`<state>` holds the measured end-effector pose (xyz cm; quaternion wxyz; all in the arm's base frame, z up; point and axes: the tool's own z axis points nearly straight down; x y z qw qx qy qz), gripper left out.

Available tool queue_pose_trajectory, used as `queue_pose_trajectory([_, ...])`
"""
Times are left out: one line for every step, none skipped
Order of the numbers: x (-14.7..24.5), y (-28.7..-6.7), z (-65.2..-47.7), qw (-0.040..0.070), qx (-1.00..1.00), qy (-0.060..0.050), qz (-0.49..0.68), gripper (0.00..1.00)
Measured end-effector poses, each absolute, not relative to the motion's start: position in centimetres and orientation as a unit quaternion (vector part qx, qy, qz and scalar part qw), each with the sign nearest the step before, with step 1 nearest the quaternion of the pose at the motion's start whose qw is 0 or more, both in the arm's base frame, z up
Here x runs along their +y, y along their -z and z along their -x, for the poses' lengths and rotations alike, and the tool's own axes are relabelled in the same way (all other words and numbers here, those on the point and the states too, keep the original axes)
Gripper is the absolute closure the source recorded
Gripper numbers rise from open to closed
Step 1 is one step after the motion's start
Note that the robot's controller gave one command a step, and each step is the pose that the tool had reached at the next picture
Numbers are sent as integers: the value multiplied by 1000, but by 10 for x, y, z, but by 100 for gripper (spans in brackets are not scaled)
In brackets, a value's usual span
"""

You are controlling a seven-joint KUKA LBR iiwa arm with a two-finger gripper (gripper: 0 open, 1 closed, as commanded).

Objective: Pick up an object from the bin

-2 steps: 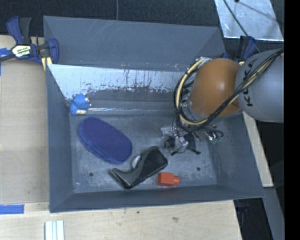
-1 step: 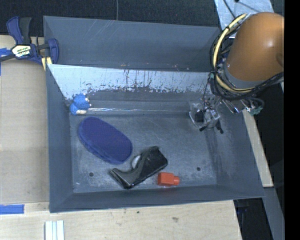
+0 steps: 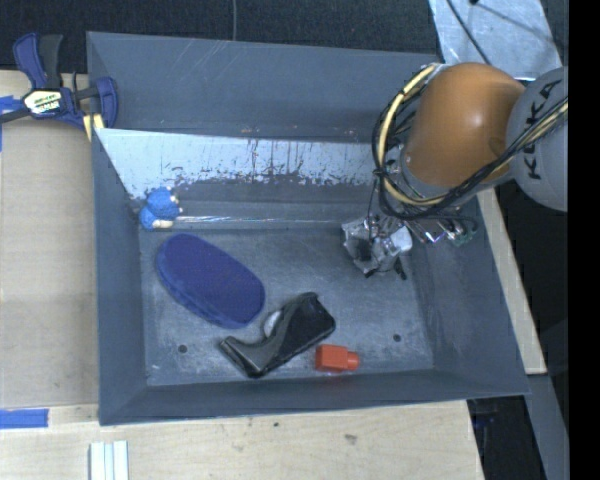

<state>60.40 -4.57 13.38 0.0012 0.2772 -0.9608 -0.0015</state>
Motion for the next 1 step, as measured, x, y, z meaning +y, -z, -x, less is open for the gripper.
queue_pose_trajectory([-65,-205,-565,-4,-960,-2,-279,100])
